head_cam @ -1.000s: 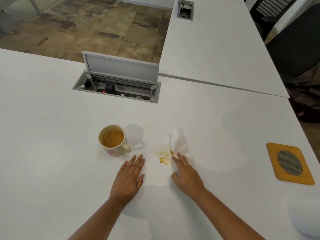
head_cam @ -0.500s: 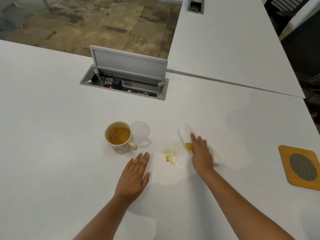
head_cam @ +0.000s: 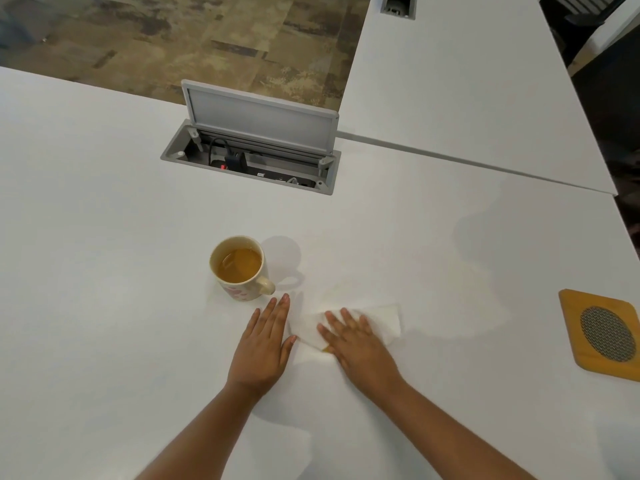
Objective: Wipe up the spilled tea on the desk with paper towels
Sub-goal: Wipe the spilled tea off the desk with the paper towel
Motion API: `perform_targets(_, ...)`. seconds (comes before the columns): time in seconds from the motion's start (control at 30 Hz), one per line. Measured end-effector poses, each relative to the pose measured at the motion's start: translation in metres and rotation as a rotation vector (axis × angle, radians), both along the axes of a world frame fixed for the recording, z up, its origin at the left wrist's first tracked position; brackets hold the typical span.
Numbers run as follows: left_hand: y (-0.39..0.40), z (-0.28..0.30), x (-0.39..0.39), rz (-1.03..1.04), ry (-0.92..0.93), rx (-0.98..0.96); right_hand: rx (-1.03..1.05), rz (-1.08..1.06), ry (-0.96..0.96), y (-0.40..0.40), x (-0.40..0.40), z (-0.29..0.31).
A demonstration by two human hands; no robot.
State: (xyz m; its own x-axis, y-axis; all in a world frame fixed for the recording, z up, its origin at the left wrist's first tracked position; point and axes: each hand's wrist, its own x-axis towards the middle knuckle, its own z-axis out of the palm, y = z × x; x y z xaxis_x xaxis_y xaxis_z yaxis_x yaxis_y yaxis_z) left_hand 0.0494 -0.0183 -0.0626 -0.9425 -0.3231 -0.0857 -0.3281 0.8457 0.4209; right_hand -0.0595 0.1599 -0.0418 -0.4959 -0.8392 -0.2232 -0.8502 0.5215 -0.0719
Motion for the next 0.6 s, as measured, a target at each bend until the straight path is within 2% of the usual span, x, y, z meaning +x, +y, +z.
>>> perform_targets(0.2, 0.001, -0.001, 0.000, 0.020, -0.033, 0.001, 0.114, -0.442, -0.014, 0.040, -0.044, 0.009)
perform_targets(0.37, 0.002, 0.001, -0.001, 0.013, -0.019, -0.005, -0.048, -0.686, -0.096, 0.048, -0.007, -0.005)
perform_targets(0.47, 0.001, 0.001, 0.000, 0.002, -0.020, -0.012, -0.100, -0.600, -0.162, 0.030, 0.029, 0.001)
perform_targets(0.6, 0.000, 0.002, 0.000, -0.016, -0.030, -0.028, -0.096, -0.162, -0.120, -0.001, 0.074, 0.003)
